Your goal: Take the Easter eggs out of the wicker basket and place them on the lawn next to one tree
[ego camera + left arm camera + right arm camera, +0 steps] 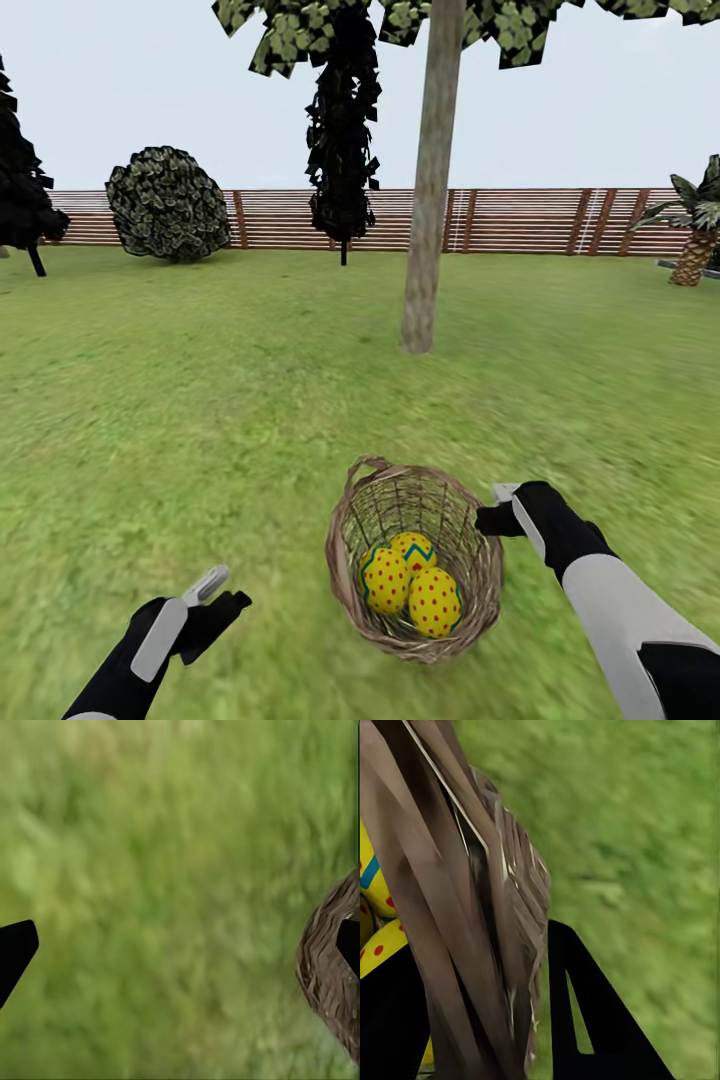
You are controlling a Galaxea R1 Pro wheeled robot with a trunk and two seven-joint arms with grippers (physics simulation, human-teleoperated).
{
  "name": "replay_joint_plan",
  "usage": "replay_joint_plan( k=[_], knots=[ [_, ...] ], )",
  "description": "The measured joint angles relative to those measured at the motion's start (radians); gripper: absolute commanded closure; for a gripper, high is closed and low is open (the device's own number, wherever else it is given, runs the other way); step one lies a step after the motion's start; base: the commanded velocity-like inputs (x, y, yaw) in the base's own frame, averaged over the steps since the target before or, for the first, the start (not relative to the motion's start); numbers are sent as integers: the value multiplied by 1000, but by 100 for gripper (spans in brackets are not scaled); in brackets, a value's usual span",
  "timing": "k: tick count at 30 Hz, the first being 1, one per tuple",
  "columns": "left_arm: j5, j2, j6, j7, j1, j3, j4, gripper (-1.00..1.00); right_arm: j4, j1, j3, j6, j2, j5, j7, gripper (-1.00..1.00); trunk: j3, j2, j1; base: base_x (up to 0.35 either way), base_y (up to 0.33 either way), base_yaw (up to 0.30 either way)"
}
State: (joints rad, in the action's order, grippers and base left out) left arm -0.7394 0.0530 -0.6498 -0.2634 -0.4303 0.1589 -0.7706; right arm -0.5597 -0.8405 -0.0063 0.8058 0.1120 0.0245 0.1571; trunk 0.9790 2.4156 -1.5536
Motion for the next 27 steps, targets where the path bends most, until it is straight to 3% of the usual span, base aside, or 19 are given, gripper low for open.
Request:
replay_joint_plan(
  k=[4,7,9,13,17,19,21,24,27],
  knots=[
    [-1,1,0,2,14,0,-32,-100,-2,0,-5,7,0,-15,9,100,0,0,0,330,0,0],
    [-3,1,-2,5,75,0,-167,-100,1,1,-3,86,1,-27,12,100,0,0,0,329,20,0],
    [-3,1,-3,6,92,1,-205,-100,-2,1,-5,117,2,-44,13,100,0,0,0,319,94,0],
    [-4,0,-3,7,100,3,-223,-100,-2,-5,-6,160,10,-31,11,100,0,0,0,282,185,0],
    [-4,-1,-3,8,101,3,-225,-100,-4,-14,-8,204,33,-46,14,100,0,0,0,261,215,0],
    [-8,-3,-2,6,101,2,-225,-100,-4,-16,-7,207,44,-33,14,100,0,0,0,259,218,0],
    [-10,-6,-2,3,101,3,-221,-100,-4,-17,-41,207,45,-35,12,100,0,0,0,259,215,0],
    [-12,-5,-1,3,101,3,-214,-100,-5,-21,-97,230,47,-106,15,100,0,0,0,261,212,0],
    [-13,-4,-1,3,101,3,-212,-100,-40,-28,-112,235,53,-68,9,100,0,0,0,267,187,-2]
  ],
)
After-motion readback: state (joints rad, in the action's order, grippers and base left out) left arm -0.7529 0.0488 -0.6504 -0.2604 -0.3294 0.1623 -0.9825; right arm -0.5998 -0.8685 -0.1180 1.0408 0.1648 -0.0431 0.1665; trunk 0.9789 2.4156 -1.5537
